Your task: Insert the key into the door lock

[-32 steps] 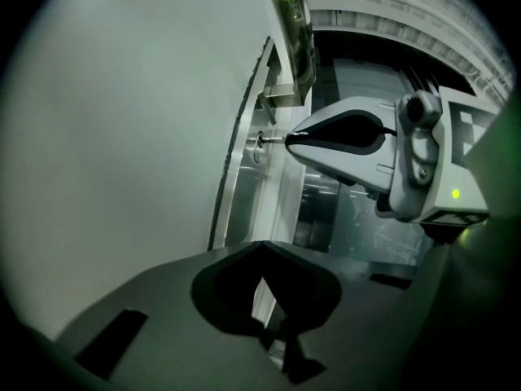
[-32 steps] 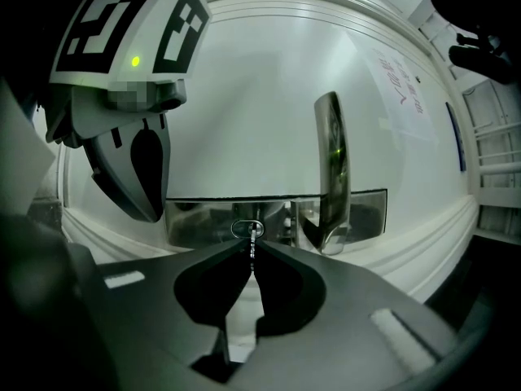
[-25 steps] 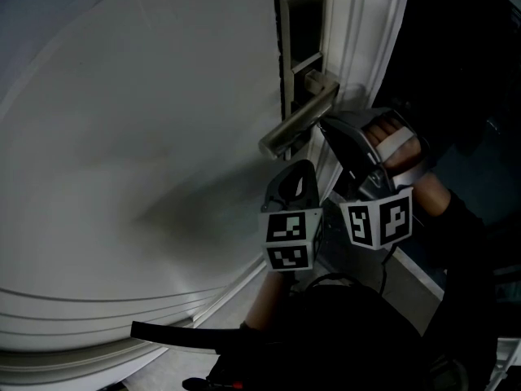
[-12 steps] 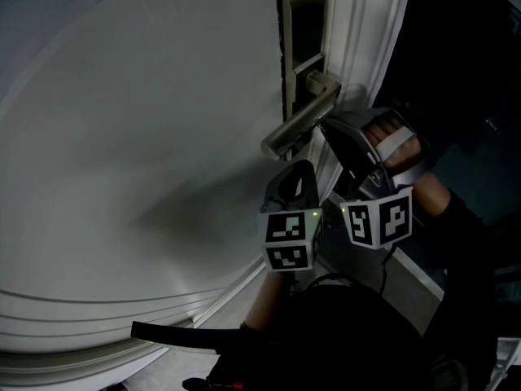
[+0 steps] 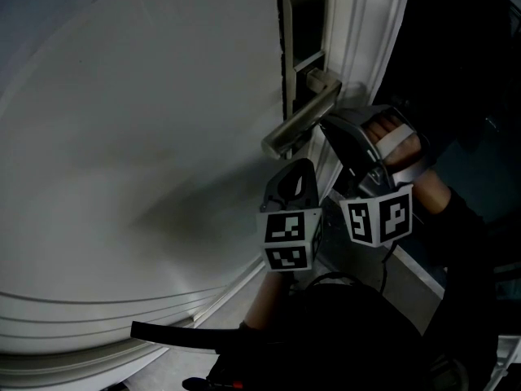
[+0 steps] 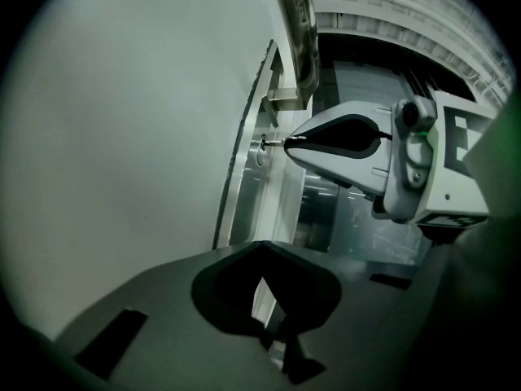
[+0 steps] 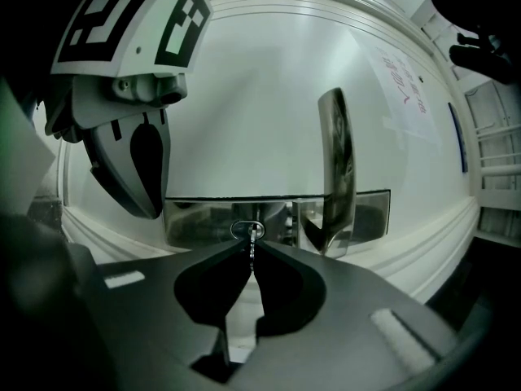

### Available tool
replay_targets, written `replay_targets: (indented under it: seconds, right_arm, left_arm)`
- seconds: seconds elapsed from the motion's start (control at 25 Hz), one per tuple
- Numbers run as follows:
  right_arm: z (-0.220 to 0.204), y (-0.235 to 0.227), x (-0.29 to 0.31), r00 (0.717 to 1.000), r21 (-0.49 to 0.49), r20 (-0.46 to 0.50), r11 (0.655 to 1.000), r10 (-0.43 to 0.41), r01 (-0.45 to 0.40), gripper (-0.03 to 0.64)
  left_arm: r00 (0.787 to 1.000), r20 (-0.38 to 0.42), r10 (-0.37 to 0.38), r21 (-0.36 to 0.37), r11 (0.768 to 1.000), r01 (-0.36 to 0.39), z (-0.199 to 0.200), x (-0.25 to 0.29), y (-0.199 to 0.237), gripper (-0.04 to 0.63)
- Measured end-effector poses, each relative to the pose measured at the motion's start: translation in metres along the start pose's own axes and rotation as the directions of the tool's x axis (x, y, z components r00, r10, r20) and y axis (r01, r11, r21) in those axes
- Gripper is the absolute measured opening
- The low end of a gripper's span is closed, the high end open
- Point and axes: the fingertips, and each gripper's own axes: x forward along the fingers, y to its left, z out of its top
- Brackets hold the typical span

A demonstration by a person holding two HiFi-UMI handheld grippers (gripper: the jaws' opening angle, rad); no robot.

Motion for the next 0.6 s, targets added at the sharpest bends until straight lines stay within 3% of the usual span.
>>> replay_targets:
  seconds: [0.6]
  right_arm:
    - [0.0005,0.0004,0.0021,1.0,-0.01,-0.003,1.0,-0.001,0.001,0.012]
  left_arm:
    - [1.0,0.01,0.001,0.005,1.0,-0.001,0.0027,-0.0016,0.0033,0.0]
